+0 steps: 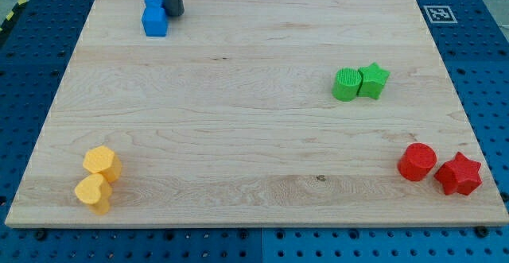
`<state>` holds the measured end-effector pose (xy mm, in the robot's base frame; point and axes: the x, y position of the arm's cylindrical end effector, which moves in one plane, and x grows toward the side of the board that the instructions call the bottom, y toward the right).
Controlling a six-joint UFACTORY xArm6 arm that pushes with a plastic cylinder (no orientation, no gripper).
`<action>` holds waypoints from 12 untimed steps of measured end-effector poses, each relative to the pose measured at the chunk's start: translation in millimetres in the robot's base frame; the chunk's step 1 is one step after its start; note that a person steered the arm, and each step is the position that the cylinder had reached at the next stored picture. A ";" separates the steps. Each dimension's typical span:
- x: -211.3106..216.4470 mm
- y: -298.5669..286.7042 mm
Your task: Slide the blue cube closer to the blue triangle
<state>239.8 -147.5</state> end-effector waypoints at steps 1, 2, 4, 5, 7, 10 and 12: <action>-8.8 -9.2; -11.1 -20.9; -16.7 -2.9; -15.9 58.5; 39.8 61.4; 68.5 21.7; 68.5 4.6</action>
<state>308.4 -142.9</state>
